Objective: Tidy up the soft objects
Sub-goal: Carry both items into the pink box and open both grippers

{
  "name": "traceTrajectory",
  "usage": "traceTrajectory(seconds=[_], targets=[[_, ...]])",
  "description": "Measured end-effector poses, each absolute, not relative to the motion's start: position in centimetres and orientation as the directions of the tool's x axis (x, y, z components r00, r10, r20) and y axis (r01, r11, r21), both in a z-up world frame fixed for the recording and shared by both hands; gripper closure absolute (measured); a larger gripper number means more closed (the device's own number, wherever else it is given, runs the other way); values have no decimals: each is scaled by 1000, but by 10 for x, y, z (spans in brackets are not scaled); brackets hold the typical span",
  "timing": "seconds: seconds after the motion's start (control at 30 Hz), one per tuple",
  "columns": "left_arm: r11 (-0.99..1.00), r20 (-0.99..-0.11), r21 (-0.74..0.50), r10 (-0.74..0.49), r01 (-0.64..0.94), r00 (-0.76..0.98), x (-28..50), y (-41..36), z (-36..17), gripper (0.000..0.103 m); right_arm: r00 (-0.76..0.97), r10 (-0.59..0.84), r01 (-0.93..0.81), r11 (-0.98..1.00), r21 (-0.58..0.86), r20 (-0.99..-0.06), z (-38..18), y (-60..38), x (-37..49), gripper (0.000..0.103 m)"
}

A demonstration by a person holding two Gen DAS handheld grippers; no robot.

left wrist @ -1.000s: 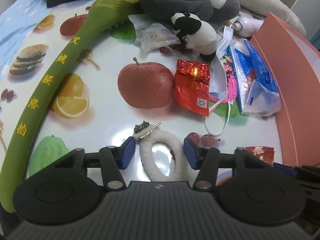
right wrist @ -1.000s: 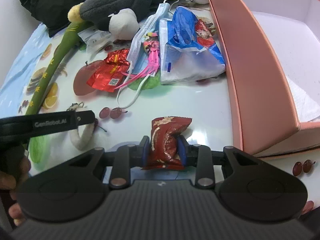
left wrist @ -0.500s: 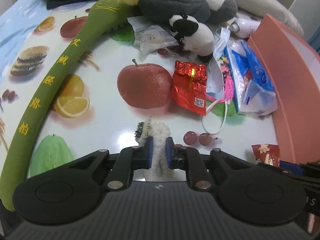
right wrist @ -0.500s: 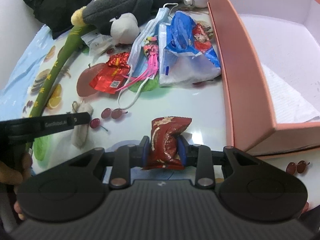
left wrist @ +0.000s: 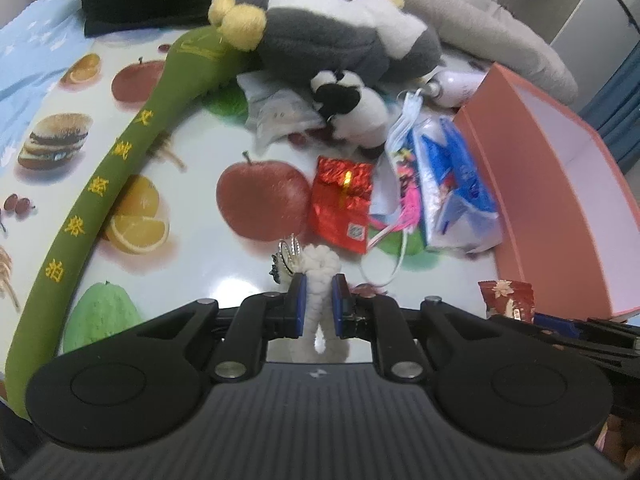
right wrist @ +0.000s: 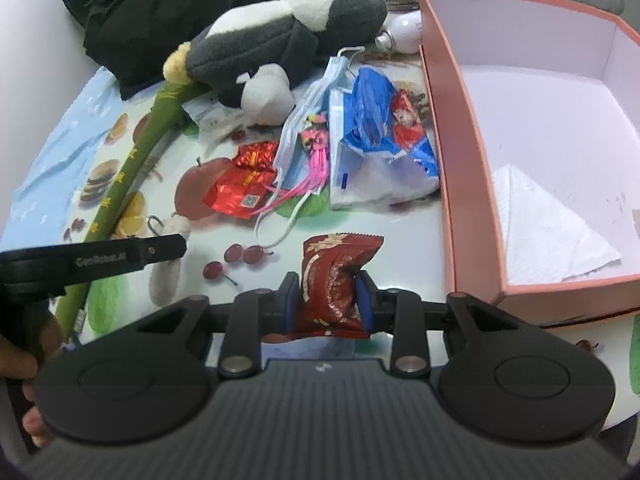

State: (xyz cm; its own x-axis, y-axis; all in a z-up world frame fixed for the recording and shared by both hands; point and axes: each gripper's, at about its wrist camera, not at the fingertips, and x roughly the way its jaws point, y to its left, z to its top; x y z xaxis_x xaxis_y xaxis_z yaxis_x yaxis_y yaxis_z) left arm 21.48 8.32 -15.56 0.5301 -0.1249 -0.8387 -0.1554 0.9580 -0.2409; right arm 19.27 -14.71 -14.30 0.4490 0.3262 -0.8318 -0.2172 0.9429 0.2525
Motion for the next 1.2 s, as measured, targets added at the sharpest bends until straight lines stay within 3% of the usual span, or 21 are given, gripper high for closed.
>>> traceTrajectory(seconds=[0.83, 1.2], targets=[[956, -702, -293, -222, 9, 677, 225, 31, -44, 87, 621, 342, -245, 939, 240, -706, -40, -193, 195, 70], [947, -673, -305, -288, 100, 681, 248, -28, -26, 87, 680, 275, -164, 960, 225, -680, -22, -254, 204, 70]])
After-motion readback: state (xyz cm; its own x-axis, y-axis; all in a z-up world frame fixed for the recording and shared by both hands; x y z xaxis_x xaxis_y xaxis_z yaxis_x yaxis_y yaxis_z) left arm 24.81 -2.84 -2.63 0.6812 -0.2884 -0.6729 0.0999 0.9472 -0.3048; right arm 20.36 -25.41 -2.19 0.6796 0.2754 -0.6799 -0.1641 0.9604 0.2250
